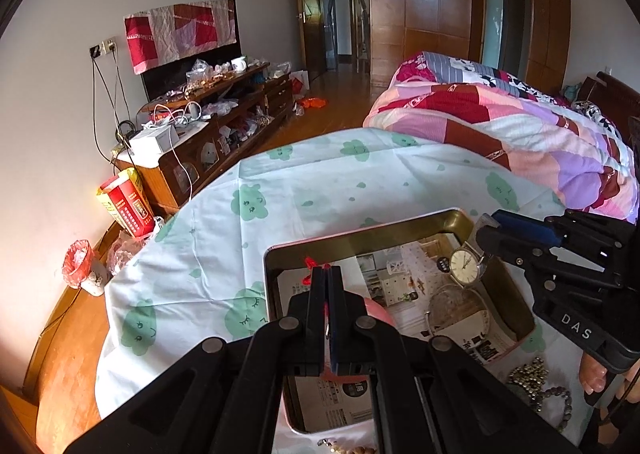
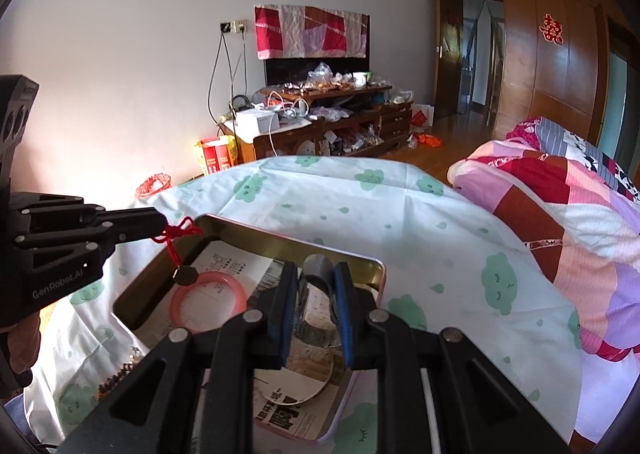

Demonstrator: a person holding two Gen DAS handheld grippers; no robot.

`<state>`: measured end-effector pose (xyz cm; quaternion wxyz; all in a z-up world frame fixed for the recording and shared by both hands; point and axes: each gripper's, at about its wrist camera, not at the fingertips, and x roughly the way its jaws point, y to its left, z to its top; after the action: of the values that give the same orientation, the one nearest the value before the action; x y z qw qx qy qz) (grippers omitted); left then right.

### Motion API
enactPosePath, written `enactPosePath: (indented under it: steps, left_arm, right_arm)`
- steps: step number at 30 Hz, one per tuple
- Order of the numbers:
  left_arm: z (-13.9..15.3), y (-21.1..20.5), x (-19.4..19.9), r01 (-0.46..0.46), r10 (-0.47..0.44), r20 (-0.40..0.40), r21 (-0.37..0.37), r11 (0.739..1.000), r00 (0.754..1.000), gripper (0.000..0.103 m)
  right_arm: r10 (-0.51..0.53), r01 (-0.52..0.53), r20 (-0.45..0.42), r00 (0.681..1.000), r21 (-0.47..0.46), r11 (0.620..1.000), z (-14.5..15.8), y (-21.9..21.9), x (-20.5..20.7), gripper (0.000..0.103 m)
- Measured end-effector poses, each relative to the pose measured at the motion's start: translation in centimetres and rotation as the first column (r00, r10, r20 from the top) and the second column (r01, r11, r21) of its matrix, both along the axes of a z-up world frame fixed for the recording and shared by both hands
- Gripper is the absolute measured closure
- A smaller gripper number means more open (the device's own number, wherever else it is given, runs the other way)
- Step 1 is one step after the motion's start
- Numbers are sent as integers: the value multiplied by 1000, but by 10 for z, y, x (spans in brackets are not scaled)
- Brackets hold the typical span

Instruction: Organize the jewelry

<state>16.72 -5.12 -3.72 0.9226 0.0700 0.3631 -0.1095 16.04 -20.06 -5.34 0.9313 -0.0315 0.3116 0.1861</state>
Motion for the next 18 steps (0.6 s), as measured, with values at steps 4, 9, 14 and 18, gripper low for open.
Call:
enactPosePath:
  steps: [4,9,14,18]
  left_arm:
    - [-11,-1,4,-7,7,-6,19,1000,1000,103]
    - [-17,-3,4,-21,23,-24,65,998,999,100]
    - [-19,8,-3,-60,62,-16,81,995,998,61]
    - [-19,27,-18,-97,97,3,44,994,995,36]
  right_arm:
    - [-13,13,-32,999,-13,1000,-10,-1,8,82]
    - [-28,27,-41,999,-34,999,-18,-1,8,77]
    - [-45,44,-17,999,-27,999,-13,-6,-3,42]
    - [-59,58,-19,998,-27,998,-13,-14,-16,42]
